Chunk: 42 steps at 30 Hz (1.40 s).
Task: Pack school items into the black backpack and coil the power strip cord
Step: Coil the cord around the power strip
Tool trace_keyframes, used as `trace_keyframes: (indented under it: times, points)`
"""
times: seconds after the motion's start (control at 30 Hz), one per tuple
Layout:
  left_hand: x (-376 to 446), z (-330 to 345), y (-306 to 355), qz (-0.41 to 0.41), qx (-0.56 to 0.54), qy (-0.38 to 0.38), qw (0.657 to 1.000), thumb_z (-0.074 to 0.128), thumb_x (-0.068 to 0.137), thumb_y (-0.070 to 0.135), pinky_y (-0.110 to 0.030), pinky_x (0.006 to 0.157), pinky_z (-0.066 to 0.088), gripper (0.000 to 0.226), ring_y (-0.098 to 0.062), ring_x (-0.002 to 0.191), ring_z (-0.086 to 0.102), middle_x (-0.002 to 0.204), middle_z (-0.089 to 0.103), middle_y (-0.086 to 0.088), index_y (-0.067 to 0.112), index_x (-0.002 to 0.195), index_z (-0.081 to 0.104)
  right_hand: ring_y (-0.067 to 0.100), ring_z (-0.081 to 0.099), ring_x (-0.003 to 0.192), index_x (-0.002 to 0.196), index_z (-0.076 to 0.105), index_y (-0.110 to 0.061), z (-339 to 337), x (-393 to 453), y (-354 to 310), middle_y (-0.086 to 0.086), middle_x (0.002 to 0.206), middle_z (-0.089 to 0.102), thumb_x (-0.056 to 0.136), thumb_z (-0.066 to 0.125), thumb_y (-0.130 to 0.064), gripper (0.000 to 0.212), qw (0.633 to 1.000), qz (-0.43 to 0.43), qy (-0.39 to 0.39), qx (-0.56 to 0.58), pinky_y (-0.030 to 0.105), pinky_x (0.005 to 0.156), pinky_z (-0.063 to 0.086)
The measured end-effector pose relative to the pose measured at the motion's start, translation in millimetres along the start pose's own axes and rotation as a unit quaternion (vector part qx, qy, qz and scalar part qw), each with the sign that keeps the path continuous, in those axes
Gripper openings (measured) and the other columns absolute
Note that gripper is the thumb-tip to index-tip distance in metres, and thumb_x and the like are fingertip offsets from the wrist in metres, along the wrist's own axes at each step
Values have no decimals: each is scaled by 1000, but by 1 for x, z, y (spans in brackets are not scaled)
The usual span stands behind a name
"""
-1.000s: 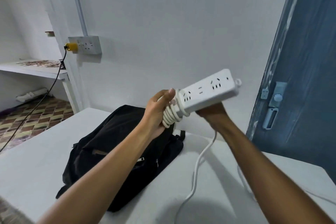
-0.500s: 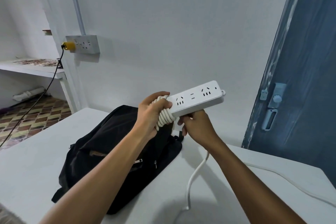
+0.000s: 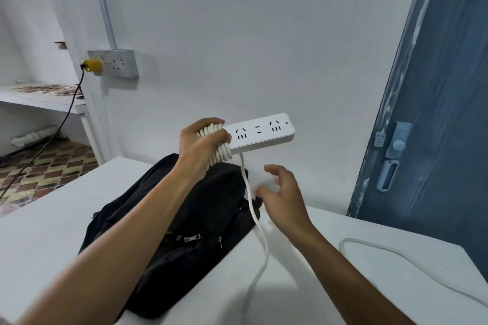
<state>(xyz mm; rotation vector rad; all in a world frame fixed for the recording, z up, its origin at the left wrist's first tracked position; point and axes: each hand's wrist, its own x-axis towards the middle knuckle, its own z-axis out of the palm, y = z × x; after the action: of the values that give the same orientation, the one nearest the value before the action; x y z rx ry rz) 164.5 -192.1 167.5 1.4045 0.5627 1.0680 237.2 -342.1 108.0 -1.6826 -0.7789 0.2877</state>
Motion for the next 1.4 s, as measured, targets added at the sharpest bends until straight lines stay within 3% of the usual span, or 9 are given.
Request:
trace_keyframes:
  times: [0.1, 0.17, 0.27, 0.43, 0.53, 0.7, 1.0, 1.17, 1.4]
  points:
    - [-3, 4, 13, -4, -48, -40, 998, 69, 60, 6, -31, 57, 54, 33, -18, 70, 65, 81, 67, -8, 7, 93, 71, 18, 10, 146, 150, 17, -24, 6, 19, 13, -5, 157, 17, 88, 64, -29, 78, 991, -22, -44, -121, 39, 119, 16]
    - [-5, 8, 20, 0, -76, -68, 995, 67, 61, 7, -29, 54, 50, 37, -19, 69, 63, 83, 67, -10, 2, 97, 69, 20, 13, 147, 151, 3, -33, 11, 25, 19, -6, 157, 19, 89, 62, -36, 86, 992, 7, -97, -82, 43, 118, 17]
    - [-4, 10, 26, 6, -100, -90, 991, 67, 64, 8, -29, 52, 48, 36, -24, 65, 60, 86, 65, -15, 1, 99, 67, 15, 65, 99, 147, 26, -27, 17, 25, 26, 4, 112, 64, 95, 56, -24, 60, 991, 11, -122, 55, 23, 91, 47]
    - [9, 5, 29, 85, -14, -22, 996, 77, 66, 1, -27, 53, 53, 30, -12, 67, 65, 85, 65, -8, 9, 94, 69, 6, 41, 45, 115, 59, -19, 24, 6, 13, 1, 66, 49, 99, 43, -12, 24, 992, -14, -112, 56, 22, 45, 40]
    - [23, -1, 18, 196, 183, 5, 963, 80, 61, 13, -27, 56, 55, 33, -10, 70, 62, 83, 64, 3, 18, 92, 70, 7, 45, 49, 91, 62, -19, 8, -3, -21, -2, 66, 54, 96, 48, -14, 16, 986, -62, -143, -65, 24, 53, 40]
    - [28, -16, 2, 300, 365, -63, 879, 72, 57, 28, -28, 75, 52, 37, -4, 78, 61, 87, 66, 14, 26, 94, 70, 16, 66, 89, 102, 73, -14, -43, 0, -69, 3, 96, 73, 85, 63, -11, 20, 941, -173, -146, -253, 32, 85, 51]
    - [-8, -16, 13, 118, 123, -340, 925, 72, 55, 20, -34, 71, 54, 41, -24, 83, 66, 90, 70, -11, 5, 93, 71, 14, 48, 50, 71, 71, -3, -85, 62, -63, 9, 58, 62, 67, 84, -17, 19, 983, -154, -81, -59, 23, 49, 39]
    - [-26, 6, -3, 11, -46, -243, 969, 79, 49, 29, -30, 62, 54, 49, -25, 77, 65, 86, 68, -12, 6, 92, 69, -1, 57, 53, 75, 56, -7, -47, 73, -7, 0, 63, 61, 63, 87, -16, 34, 990, -41, -109, 76, 19, 64, 52]
    - [-31, 4, -11, -83, -68, -192, 975, 80, 60, 11, -31, 54, 54, 50, -22, 76, 67, 98, 67, -10, 13, 109, 69, 7, 42, 64, 68, 38, -20, -17, 58, -5, -4, 69, 46, 92, 51, 1, 35, 996, -80, -27, -22, 16, 61, 37]
